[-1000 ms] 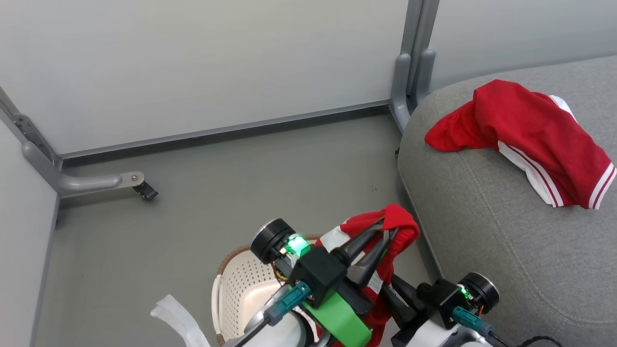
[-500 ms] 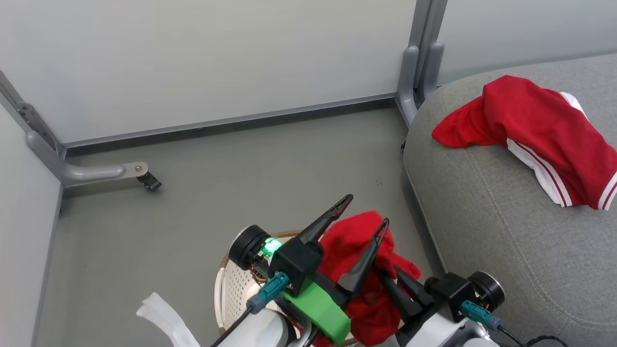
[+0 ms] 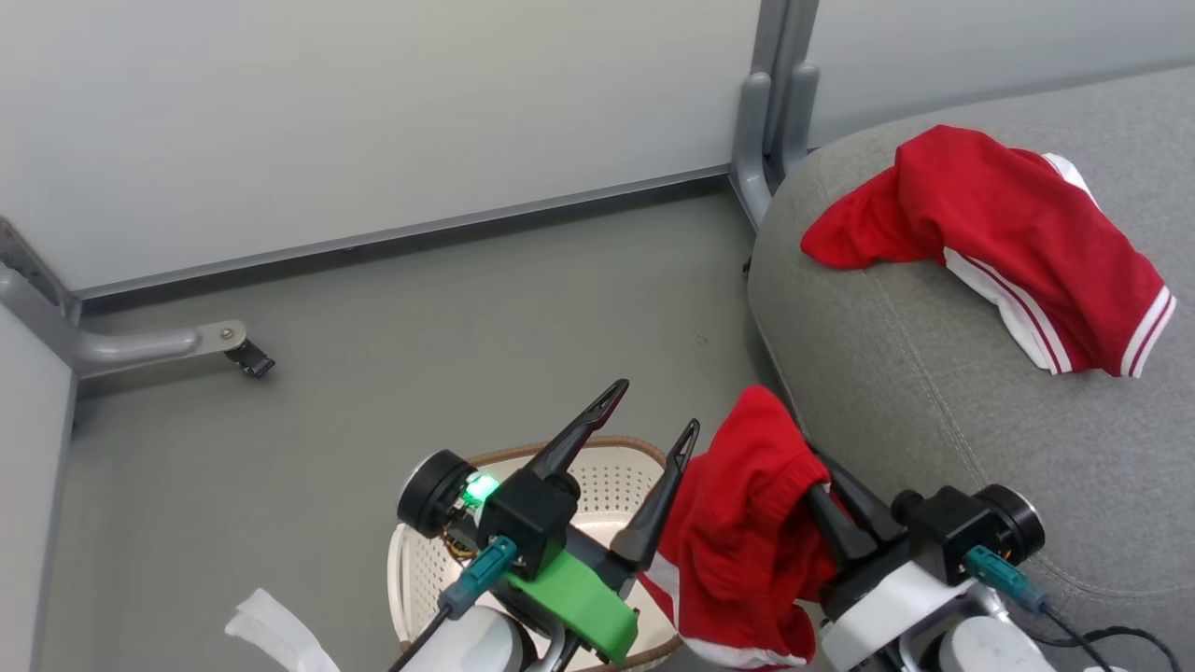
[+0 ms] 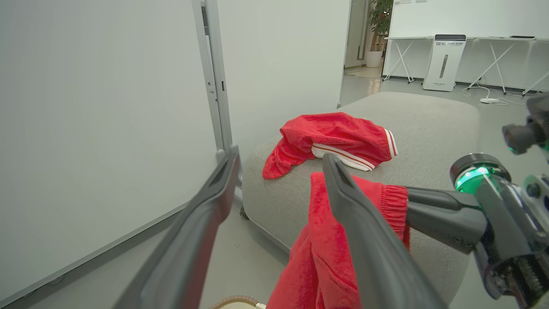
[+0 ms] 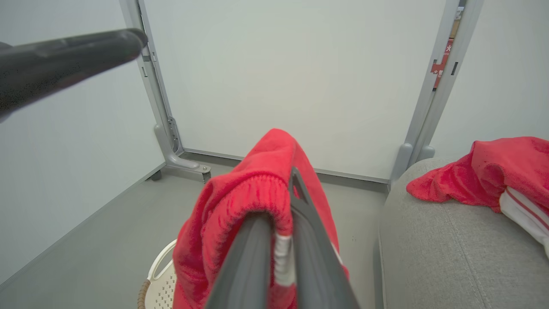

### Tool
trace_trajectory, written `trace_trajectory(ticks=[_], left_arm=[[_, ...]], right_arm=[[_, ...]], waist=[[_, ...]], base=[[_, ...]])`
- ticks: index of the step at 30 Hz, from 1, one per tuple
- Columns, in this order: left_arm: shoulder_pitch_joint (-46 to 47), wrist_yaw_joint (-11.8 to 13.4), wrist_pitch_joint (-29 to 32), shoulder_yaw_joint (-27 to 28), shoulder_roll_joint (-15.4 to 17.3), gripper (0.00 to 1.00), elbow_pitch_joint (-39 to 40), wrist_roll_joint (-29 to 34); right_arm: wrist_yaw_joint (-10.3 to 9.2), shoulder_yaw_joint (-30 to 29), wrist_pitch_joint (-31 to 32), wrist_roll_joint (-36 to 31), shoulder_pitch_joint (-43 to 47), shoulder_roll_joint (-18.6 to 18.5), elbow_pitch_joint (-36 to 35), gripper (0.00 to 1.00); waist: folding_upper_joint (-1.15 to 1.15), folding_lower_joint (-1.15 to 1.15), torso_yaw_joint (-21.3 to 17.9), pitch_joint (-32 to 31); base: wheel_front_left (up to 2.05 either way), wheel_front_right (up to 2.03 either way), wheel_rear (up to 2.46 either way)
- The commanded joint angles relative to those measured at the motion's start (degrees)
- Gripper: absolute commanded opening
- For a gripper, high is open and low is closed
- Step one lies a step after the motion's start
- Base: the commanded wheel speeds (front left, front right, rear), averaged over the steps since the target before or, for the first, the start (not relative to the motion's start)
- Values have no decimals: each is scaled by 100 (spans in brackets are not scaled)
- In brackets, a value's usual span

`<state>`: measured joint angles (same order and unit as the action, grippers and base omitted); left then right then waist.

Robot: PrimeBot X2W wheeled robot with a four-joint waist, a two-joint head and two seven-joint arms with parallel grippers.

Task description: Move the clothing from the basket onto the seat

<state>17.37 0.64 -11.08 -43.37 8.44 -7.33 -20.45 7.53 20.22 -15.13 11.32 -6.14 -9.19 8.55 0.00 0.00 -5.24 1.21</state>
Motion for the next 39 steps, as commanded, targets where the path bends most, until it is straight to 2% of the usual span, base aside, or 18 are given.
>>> trace_trajectory(ticks=[1,8,16,22,29,35,39], left_arm=[[-34,36,-42,24,66,100,15,64],[162,56,-137,68,272,100,13,196],[285,-8,-166,51,415,100,-44,247],[416,-64,-103,-47,457,100,-74,332],[695,-174,4,-211,466,100,-69,497],[949,-251,155,-269,538,100,22,569],[1180,-321,250,-299,573,100,140,625]], right_arm=[[-8,-117,-1,-32,32,-45,-118,0],[-7,-663,-1,-14,91,22,-736,0],[-7,-939,-1,-86,226,152,-1189,0],[-7,-1133,-1,-128,212,274,-1438,0],[-8,-1650,-2,-39,-105,203,-1716,0],[-8,-2846,-1,79,-1084,124,-1866,0],[-7,-3583,-2,176,-2077,-199,-1602,0]], waist=[[0,0,-293,217],[0,0,-1077,668],[0,0,-2023,1059],[0,0,-2516,1347],[0,0,-2460,1836],[0,0,-2076,2461],[0,0,-1721,2956]], base=[[0,0,0],[0,0,0],[0,0,0],[0,0,0],[0,0,0],[0,0,0],[0,0,0]])
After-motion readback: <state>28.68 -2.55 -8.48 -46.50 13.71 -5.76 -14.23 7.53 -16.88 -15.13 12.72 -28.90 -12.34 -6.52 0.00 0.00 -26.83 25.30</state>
